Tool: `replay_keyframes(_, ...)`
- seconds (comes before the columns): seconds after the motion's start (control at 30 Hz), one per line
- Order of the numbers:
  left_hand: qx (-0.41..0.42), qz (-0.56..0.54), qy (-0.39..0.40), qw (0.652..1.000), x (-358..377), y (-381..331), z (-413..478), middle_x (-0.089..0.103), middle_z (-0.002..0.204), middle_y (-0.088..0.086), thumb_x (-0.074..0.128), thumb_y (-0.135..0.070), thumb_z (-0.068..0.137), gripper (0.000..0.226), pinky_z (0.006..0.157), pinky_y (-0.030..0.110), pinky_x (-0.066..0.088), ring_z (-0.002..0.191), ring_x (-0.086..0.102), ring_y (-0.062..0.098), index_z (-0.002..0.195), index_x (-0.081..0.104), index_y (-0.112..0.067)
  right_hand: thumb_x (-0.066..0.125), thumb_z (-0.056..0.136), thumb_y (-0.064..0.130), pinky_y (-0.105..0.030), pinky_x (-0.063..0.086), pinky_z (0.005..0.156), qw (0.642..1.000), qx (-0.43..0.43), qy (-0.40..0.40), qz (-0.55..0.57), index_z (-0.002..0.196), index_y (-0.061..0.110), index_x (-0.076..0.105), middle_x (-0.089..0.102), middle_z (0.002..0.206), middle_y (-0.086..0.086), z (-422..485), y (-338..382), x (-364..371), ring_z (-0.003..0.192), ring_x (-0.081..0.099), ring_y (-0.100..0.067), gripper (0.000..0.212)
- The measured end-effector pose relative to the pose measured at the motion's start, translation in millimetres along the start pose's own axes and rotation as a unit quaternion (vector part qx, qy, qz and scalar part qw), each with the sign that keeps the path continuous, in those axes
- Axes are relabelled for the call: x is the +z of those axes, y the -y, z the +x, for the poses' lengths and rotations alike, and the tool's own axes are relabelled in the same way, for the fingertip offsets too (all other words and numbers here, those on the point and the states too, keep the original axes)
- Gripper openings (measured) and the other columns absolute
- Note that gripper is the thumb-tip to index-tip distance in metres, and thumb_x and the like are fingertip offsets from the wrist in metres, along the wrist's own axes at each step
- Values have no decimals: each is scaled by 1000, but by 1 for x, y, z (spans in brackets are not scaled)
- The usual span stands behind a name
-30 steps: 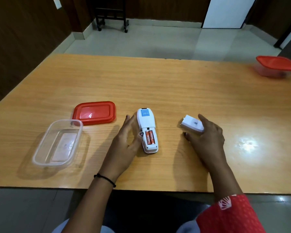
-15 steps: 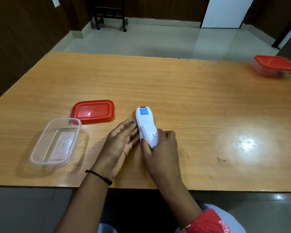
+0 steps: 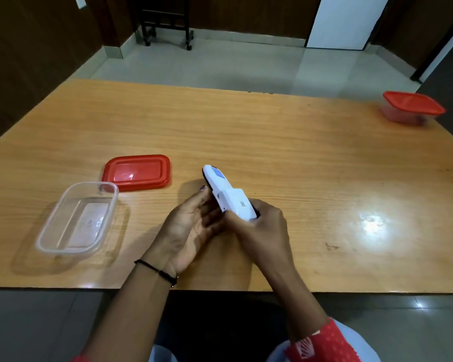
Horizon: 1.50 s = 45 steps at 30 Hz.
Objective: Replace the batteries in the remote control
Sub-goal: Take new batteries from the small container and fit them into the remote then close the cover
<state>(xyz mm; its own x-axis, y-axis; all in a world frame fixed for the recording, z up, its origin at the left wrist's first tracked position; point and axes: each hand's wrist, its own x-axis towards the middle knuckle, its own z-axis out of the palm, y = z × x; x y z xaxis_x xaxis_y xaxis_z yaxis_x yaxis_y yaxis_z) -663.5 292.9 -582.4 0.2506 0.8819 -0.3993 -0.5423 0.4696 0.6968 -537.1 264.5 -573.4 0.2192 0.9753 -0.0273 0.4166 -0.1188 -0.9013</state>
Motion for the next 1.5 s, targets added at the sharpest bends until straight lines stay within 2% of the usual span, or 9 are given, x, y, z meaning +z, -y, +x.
replay_keyframes(0.13,-8,-24,17,1000,14,10,0,69,115,12,44,-34,95,39,89,34,54,97,69,20,117,63,-9,68,73,25,-26,43,59,995,-88,9,-52,91,18,65,67,78,2,-13,6,-13,69,57,-10,20)
replay_keyframes(0.27,37,-47,10,998,19,14,2,64,125,16,46,-32,92,45,95,40,51,107,65,25,128,55,-8,66,80,31,-28,42,73,992,-88,8,-90,132,32,45,61,107,10,-18,4,-25,84,54,-17,57)
replay_keyframes(0.33,58,-62,16,996,20,13,3,61,129,17,47,-31,91,47,101,44,46,112,62,27,131,52,-6,65,78,34,-27,40,65,989,-106,-3,-102,129,38,45,62,101,6,-20,2,-29,72,51,-19,55)
replay_keyframes(0.57,69,-70,42,994,22,16,8,58,133,14,38,-24,97,41,96,36,51,107,63,21,132,51,-7,70,74,32,-28,41,64,982,-130,-30,-136,131,32,52,53,80,9,-14,2,-19,83,58,-21,60)
replay_keyframes(0.87,81,-36,71,994,32,21,5,64,126,6,51,-15,87,42,78,26,56,103,64,15,129,55,-11,74,77,28,-29,47,68,983,-141,-44,-113,134,26,51,67,105,4,-10,-5,-13,88,60,-20,62)
replay_keyframes(0.97,109,-10,64,992,29,19,5,66,124,5,55,-11,84,44,85,31,57,104,64,16,128,55,-11,72,80,27,-17,50,76,995,-77,68,19,134,34,47,61,112,23,-2,-7,-22,92,63,-5,60)
replay_keyframes(1.1,129,3,68,989,26,15,6,64,127,8,54,-13,83,42,99,36,47,118,59,19,125,56,-13,64,86,9,-36,54,90,953,48,150,260,132,20,51,66,122,-2,9,-11,-35,108,65,-16,49)
replay_keyframes(1.27,145,64,66,985,26,16,7,63,127,7,52,-22,85,40,87,34,54,119,59,19,125,54,-16,67,82,6,-23,56,65,940,80,140,301,108,6,67,76,94,-6,9,-12,-34,73,69,-12,26)
replay_keyframes(1.5,148,45,46,987,24,15,9,66,123,10,51,-21,86,40,90,31,55,114,63,20,125,53,-13,68,82,8,-20,54,56,950,71,91,292,93,18,69,77,90,-5,5,-6,-23,70,69,-7,15)
